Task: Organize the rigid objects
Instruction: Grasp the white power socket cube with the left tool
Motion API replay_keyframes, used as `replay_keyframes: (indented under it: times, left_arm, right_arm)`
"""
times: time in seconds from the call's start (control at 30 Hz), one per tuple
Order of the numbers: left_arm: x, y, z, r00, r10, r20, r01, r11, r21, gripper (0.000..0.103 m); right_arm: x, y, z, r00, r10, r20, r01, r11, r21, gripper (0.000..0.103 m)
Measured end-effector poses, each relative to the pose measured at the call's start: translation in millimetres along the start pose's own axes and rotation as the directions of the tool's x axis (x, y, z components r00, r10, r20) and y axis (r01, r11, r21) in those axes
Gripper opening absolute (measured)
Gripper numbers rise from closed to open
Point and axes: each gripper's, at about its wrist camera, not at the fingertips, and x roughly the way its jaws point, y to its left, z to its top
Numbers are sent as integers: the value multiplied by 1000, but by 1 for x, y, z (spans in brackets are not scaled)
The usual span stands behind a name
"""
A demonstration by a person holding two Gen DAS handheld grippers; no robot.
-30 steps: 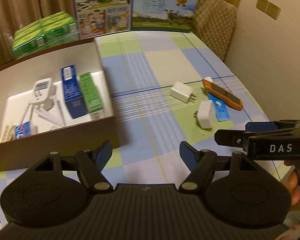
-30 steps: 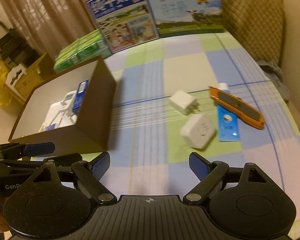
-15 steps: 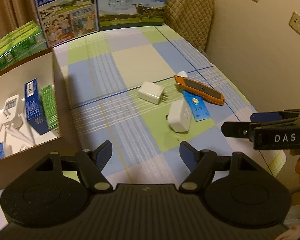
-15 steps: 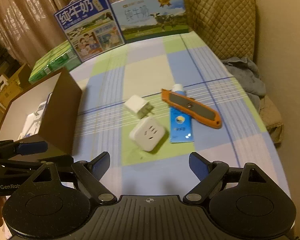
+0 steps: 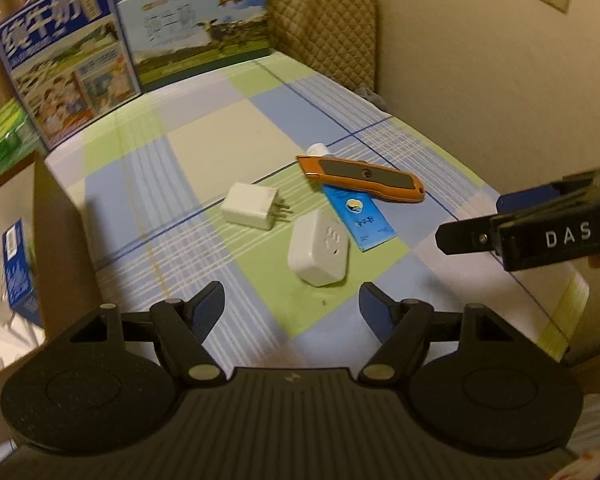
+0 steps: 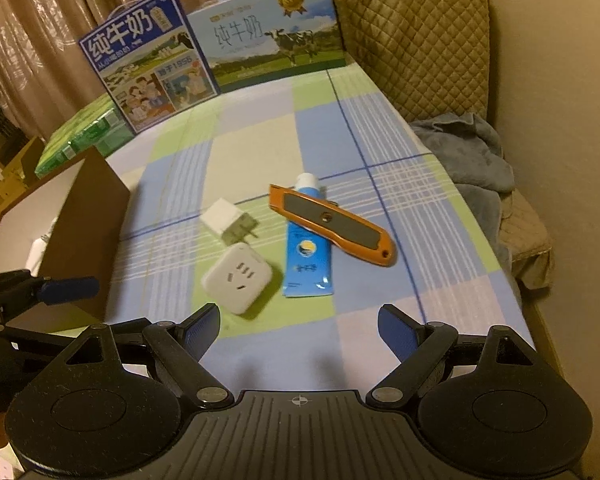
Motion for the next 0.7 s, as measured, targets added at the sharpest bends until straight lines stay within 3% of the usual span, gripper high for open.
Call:
replay_keyframes:
  times: [0.37, 0.7]
  left_arm:
    - [42, -35, 6, 999, 33, 20, -36, 988, 152, 71]
    - [80, -59, 7, 994, 107, 34, -113, 951, 288, 71]
  right_arm:
    - [15, -31, -5, 999, -41, -29, 41, 999, -5, 83]
    - [25, -59, -6, 996, -70, -61, 74, 996, 55, 83]
